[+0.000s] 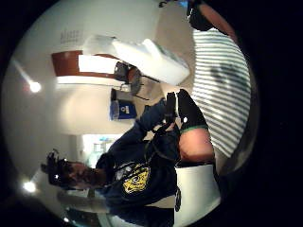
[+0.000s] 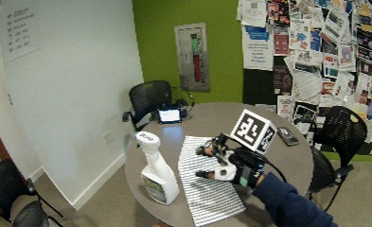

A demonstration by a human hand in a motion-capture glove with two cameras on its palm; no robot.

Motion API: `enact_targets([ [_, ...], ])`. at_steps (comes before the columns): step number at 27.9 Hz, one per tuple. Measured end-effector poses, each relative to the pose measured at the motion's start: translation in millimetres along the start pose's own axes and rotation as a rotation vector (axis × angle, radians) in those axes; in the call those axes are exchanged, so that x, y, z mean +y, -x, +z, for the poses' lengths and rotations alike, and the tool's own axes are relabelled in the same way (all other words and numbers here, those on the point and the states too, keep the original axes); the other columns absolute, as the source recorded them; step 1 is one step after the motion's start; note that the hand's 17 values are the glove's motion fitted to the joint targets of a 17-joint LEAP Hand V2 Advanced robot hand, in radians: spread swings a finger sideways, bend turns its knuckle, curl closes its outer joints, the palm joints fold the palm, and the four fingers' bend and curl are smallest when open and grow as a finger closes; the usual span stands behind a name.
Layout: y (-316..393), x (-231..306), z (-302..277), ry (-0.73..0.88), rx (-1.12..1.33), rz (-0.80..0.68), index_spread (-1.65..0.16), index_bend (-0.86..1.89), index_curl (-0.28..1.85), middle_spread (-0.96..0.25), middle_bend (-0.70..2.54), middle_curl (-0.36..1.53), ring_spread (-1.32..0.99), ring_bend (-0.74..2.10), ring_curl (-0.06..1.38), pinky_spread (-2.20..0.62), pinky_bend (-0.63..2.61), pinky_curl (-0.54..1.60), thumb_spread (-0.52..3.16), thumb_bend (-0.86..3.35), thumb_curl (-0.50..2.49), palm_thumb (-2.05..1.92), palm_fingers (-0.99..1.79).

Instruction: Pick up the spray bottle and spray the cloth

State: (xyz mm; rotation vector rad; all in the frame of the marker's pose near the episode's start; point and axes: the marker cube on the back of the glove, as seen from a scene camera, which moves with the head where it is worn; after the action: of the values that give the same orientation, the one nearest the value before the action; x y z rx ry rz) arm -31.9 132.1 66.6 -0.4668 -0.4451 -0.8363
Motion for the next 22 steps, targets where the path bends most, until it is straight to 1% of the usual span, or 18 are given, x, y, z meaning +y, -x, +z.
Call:
enact_targets([
  [2, -15, 18, 3, 0.012, 0.076, 0.077, -0.38, 0.26, 0.25, -0.06, 0.28, 0.37, -0.11, 0.34, 0.31, 0.07, 0.48, 0.34, 1.09, -0.02, 0.54, 0.79, 0.55],
  [6, -44, 52, 14, 0.067, 0.291, 0.305, -0.38, 0.28, 0.28, -0.05, 0.23, 0.36, -0.07, 0.27, 0.29, 0.14, 0.45, 0.33, 1.12, -0.02, 0.52, 0.77, 0.52],
  [9, -57, 67, 22, 0.125, 0.451, 0.421, -0.39, 0.27, 0.3, -0.03, 0.14, 0.34, -0.02, 0.15, 0.27, 0.18, 0.53, 0.35, 1.15, -0.03, 0.51, 0.74, 0.36],
  [11, -62, 72, 26, 0.135, 0.486, 0.455, -0.4, 0.29, 0.32, -0.02, 0.12, 0.32, 0.01, 0.12, 0.26, 0.2, 0.55, 0.36, 1.16, -0.03, 0.5, 0.72, 0.28],
  [13, -67, 76, 28, 0.116, 0.464, 0.475, -0.4, 0.3, 0.32, -0.01, 0.13, 0.31, 0.02, 0.12, 0.25, 0.21, 0.55, 0.36, 1.17, -0.03, 0.5, 0.7, 0.25],
  [18, -76, 77, 36, 0.071, 0.439, 0.513, -0.41, 0.31, 0.33, 0.0, 0.16, 0.3, 0.05, 0.14, 0.22, 0.25, 0.53, 0.35, 1.19, -0.02, 0.48, 0.68, 0.24],
  [22, -78, 78, 43, 0.065, 0.43, 0.506, -0.41, 0.32, 0.34, 0.0, 0.16, 0.29, 0.06, 0.15, 0.21, 0.27, 0.51, 0.34, 1.26, -0.02, 0.46, 0.64, 0.22],
])
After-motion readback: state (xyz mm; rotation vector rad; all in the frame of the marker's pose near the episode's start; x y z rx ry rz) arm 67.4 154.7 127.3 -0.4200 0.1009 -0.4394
